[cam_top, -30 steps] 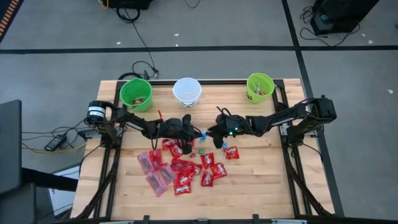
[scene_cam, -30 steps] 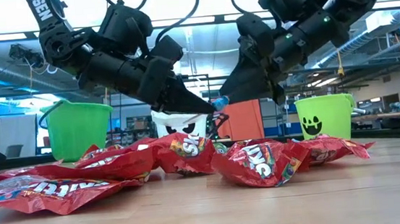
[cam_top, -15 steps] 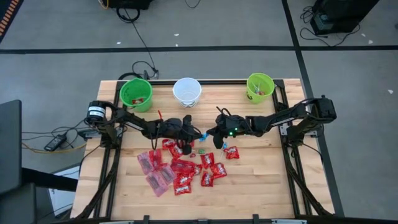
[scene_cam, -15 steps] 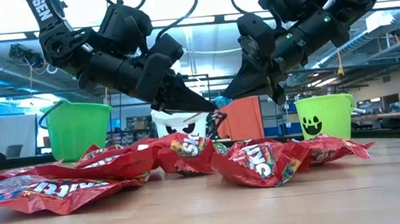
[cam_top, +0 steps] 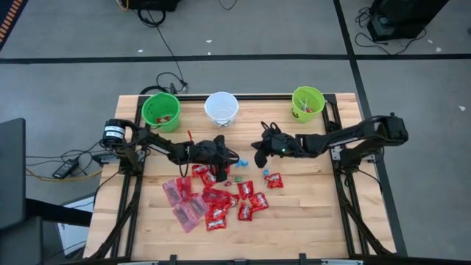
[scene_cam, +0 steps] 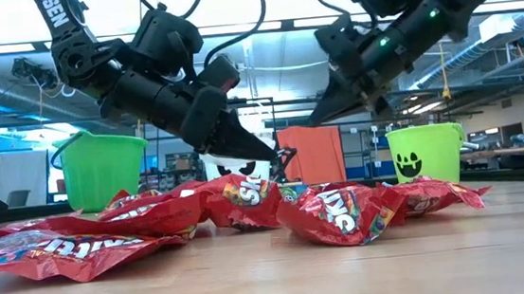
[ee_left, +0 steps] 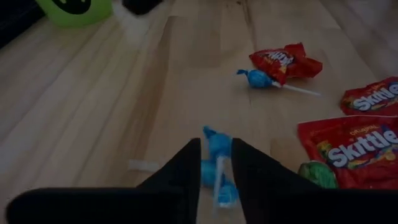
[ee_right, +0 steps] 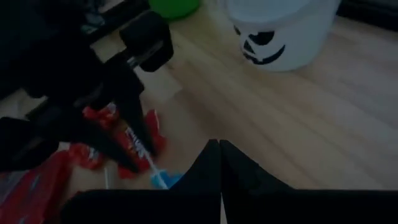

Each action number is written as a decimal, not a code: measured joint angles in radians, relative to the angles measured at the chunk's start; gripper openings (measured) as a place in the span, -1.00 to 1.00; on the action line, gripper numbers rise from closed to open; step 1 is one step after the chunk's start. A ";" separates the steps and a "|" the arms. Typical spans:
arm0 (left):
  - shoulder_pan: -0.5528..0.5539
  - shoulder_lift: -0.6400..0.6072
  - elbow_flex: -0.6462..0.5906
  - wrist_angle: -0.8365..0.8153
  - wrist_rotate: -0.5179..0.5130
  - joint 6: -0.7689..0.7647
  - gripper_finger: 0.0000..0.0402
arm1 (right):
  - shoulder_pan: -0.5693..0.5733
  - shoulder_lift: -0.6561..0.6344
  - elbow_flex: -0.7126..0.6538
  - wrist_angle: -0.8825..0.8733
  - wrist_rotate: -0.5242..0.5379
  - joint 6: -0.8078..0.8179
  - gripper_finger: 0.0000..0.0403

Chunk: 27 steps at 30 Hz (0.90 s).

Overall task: Sort candy by brand, put in halloween buckets
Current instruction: Put the blue lollipop into the light green bucket

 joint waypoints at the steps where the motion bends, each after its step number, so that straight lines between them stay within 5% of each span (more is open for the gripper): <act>1: 0.000 0.000 0.000 0.001 -0.001 0.001 -0.46 | 0.000 -0.015 0.000 -0.020 -0.014 0.003 -0.98; 10: 0.000 0.000 0.000 0.002 -0.004 0.002 -0.38 | 0.029 0.057 0.000 -0.055 -0.068 -0.045 -0.54; 19: 0.000 0.000 0.000 0.001 -0.004 0.003 -0.38 | 0.080 0.247 0.000 0.166 -0.164 -0.254 -0.02; 27: 0.000 0.000 0.000 -0.019 -0.005 0.003 -0.38 | 0.095 0.290 0.000 0.162 -0.185 -0.295 0.15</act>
